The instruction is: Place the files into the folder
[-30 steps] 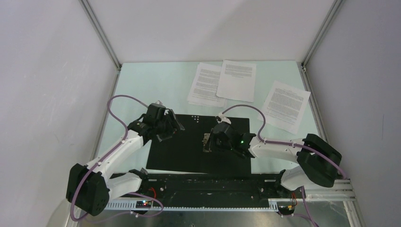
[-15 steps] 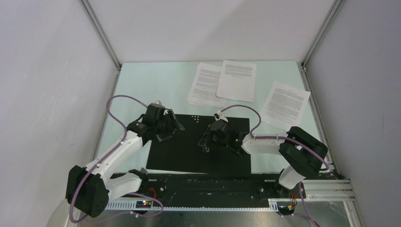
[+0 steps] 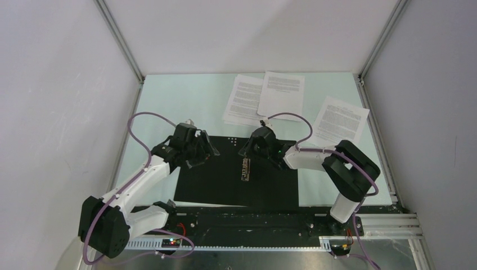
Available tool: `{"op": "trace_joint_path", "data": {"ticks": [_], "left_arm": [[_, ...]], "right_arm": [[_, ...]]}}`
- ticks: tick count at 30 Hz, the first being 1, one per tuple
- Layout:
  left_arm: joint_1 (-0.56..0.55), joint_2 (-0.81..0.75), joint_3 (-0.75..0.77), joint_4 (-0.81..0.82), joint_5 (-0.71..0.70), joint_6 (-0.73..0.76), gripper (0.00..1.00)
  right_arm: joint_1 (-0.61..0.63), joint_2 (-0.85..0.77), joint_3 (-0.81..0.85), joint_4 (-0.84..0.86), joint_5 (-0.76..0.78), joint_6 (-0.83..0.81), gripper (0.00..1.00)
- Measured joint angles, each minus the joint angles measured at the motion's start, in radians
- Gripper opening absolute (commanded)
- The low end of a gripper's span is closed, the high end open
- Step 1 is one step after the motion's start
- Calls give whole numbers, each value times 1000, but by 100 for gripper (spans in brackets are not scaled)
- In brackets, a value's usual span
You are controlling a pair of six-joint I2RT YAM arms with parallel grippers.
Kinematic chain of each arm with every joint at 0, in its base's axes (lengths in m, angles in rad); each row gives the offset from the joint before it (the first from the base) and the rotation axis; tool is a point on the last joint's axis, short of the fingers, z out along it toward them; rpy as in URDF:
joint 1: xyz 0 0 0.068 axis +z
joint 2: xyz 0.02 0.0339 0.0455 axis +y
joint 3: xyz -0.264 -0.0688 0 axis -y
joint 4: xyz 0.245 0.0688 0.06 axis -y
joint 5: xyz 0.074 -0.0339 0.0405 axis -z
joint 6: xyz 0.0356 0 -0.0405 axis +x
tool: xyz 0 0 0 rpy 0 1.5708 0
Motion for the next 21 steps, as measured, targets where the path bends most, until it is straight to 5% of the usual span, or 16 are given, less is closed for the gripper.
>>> {"op": "trace_joint_path", "data": {"ticks": [21], "left_arm": [[-5, 40, 41, -7, 48, 44, 84]], "right_arm": [[-67, 153, 198, -153, -27, -110, 23]]}}
